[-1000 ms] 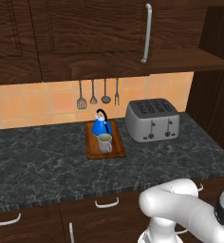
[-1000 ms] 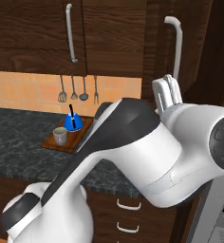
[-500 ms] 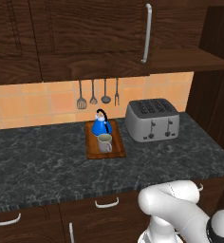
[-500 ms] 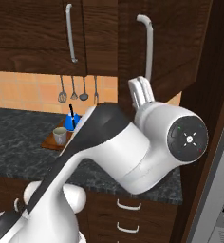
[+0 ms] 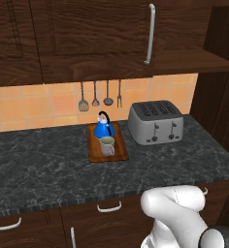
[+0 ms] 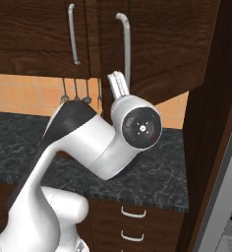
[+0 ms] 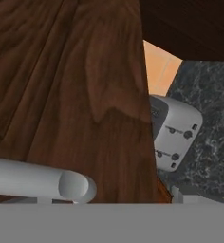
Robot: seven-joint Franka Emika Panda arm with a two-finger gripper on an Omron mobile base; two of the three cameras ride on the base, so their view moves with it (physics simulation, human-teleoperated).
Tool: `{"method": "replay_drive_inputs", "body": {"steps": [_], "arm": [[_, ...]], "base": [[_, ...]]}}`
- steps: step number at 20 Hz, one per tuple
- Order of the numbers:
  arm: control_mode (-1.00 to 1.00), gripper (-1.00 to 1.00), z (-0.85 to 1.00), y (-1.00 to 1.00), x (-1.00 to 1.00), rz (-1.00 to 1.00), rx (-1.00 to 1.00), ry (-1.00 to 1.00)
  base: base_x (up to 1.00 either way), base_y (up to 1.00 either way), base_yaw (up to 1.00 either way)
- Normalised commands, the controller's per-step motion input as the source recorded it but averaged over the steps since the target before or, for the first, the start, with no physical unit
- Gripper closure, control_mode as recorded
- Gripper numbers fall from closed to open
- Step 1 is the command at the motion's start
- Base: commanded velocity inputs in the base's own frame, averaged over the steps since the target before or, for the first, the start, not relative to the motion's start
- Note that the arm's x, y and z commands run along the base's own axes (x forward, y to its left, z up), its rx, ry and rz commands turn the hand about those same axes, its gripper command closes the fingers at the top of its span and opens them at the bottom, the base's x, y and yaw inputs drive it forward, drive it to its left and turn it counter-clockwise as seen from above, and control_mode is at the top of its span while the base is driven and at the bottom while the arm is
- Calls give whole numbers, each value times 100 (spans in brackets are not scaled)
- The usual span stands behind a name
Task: Pick the kettle from the counter and place it on the tray. Then pick the mug from the cabinet and place it on the tray. Then close the cabinet doors.
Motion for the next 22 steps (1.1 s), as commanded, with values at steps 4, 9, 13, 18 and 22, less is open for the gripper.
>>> {"method": "replay_drive_inputs", "body": {"steps": [4,9,13,18,22], "arm": [[-100,-100,0,24,70,2,0,8],[-100,-100,0,15,83,6,0,7],[-100,-100,0,7,89,7,0,15],[-100,-100,-6,4,87,7,1,1],[-100,-100,0,-9,92,1,0,7]], "base": [[0,0,0],[0,0,0],[0,0,0],[0,0,0],[0,0,0]]}}
